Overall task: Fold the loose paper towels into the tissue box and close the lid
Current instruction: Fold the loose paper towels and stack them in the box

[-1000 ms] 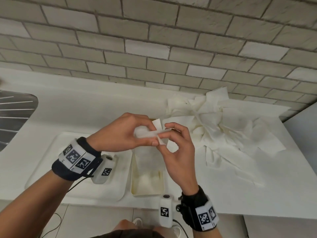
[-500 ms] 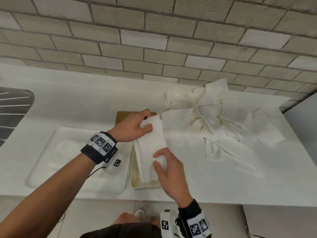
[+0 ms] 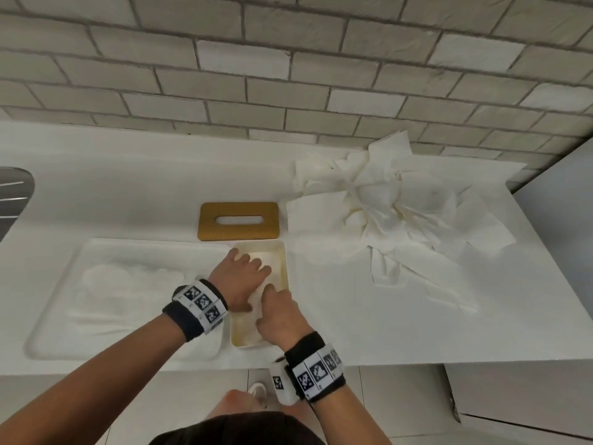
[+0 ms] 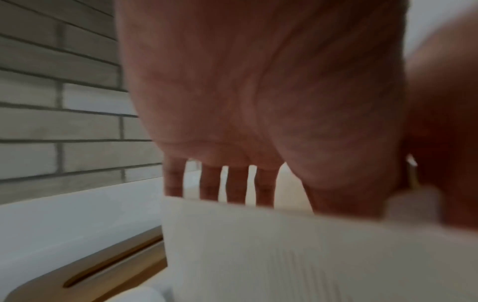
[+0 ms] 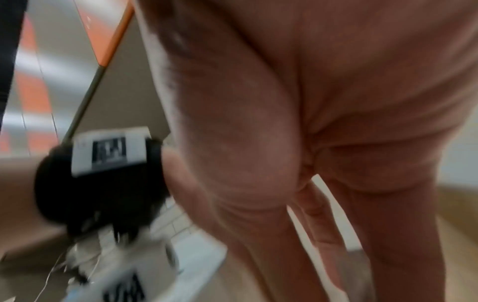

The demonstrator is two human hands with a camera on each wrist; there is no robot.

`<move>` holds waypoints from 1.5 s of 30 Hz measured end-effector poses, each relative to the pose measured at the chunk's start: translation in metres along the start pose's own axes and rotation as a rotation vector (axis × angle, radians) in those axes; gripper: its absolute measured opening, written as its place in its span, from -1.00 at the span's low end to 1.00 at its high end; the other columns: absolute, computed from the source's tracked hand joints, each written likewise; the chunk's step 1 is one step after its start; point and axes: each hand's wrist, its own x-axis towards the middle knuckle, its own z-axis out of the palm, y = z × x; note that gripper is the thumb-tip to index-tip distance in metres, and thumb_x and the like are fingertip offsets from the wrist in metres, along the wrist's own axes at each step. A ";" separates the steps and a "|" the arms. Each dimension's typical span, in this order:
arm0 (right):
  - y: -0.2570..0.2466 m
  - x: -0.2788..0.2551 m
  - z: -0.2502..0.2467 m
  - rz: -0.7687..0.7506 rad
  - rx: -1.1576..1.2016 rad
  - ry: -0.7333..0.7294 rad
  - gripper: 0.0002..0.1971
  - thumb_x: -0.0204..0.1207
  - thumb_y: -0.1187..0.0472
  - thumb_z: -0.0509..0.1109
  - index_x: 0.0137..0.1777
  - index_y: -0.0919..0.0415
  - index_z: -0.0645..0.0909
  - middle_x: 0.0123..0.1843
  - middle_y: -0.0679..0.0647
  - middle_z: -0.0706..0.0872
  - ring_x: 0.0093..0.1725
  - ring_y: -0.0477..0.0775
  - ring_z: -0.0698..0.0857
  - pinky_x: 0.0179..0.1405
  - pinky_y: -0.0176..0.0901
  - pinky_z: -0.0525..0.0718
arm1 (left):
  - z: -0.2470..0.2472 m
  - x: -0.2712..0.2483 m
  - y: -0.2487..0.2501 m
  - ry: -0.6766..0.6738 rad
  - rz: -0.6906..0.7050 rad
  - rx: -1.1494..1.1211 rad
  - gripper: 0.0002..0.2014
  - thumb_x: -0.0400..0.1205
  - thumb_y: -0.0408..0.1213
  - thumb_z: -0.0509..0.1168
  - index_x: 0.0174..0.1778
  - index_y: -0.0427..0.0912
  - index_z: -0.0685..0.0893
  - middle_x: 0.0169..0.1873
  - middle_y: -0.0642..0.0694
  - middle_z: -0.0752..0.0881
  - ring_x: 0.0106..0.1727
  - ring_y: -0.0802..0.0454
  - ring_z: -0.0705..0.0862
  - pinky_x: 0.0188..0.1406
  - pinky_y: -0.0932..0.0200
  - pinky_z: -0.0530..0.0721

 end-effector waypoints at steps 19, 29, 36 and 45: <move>0.349 0.038 -0.188 0.243 -0.109 0.261 -0.29 0.41 0.13 0.68 0.47 0.03 0.37 0.50 0.07 0.48 0.33 0.31 0.69 0.25 0.17 0.69 | -0.125 0.037 0.129 0.511 -0.075 -0.530 -0.76 0.75 0.11 0.30 0.16 0.04 0.57 0.05 0.06 0.74 0.02 -0.10 0.76 -0.08 -0.06 0.75; 0.397 0.040 -0.193 0.074 0.050 0.558 -0.85 0.77 0.16 0.40 0.28 0.10 0.65 -0.03 0.11 0.82 -0.03 0.26 0.78 -0.04 0.09 0.76 | -0.085 0.204 0.242 0.230 -0.010 -0.542 -0.36 0.64 -0.08 0.43 0.61 -0.22 0.42 0.51 -0.16 0.49 0.48 -0.22 0.48 0.33 -0.17 0.63; 0.413 0.013 -0.231 -0.056 0.460 0.581 -0.91 0.79 0.01 0.44 0.16 -0.03 0.73 -0.03 -0.15 0.85 -0.01 -0.03 0.80 -0.02 -0.09 0.68 | -0.081 0.213 0.241 0.345 -0.057 -0.418 -0.83 0.69 -0.35 0.24 0.15 -0.27 0.65 0.16 -0.23 0.67 0.27 -0.27 0.62 0.06 -0.18 0.66; 0.376 -0.010 -0.211 -0.231 1.183 0.238 -0.79 0.83 0.19 0.42 0.36 0.21 0.75 0.31 0.37 0.82 0.25 0.24 0.81 0.28 0.18 0.73 | -0.139 0.180 0.242 0.420 -0.235 -1.481 -0.41 0.72 0.50 0.03 0.35 0.10 0.55 0.14 0.00 0.82 0.11 0.07 0.81 0.26 -0.03 0.76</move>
